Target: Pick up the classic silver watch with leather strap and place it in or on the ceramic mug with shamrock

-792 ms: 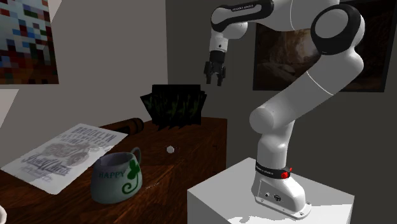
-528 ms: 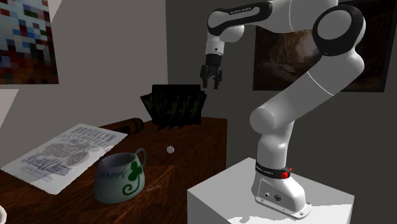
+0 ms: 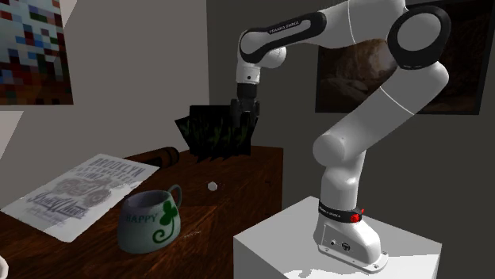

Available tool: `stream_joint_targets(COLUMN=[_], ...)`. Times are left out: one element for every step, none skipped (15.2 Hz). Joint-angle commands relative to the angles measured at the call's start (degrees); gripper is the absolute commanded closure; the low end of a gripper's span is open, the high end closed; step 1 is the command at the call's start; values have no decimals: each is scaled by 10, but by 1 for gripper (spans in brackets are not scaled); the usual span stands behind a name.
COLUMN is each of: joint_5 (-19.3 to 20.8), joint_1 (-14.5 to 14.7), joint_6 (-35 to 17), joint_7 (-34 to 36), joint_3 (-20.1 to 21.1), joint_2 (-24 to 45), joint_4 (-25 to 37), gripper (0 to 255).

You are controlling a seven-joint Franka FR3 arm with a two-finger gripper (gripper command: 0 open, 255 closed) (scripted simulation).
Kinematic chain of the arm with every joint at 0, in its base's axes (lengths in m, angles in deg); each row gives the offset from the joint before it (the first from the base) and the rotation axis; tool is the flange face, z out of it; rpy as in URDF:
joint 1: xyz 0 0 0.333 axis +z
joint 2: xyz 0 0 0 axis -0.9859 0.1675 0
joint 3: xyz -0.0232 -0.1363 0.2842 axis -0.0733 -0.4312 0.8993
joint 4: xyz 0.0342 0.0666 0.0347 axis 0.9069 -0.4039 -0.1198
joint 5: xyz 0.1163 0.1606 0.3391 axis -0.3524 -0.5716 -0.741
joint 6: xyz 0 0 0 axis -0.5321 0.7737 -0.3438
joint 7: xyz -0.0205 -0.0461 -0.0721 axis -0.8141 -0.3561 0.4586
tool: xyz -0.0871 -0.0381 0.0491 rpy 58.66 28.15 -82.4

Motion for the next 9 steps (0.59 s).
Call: stream_joint_targets(joint_5=[-6, -8, -10, -12, -12, -12, -11, -8, -5], joint_1=[6, 9, 12, 14, 15, 16, 17, 17, 16], joint_6=[-33, -49, -66, -82, -98, -114, -131, -147, -163], joint_7=[19, 29, 40, 50, 61, 73, 84, 97, 110], joint_3=[27, 42, 56, 71, 85, 100, 115, 131, 146], joint_2=[17, 27, 38, 50, 63, 77, 92, 107, 124], joint_4=[-12, -16, -19, -21, -23, -24, -24, -24, -22], gripper=[0, 0, 0, 0, 0, 0, 0, 0, 0])
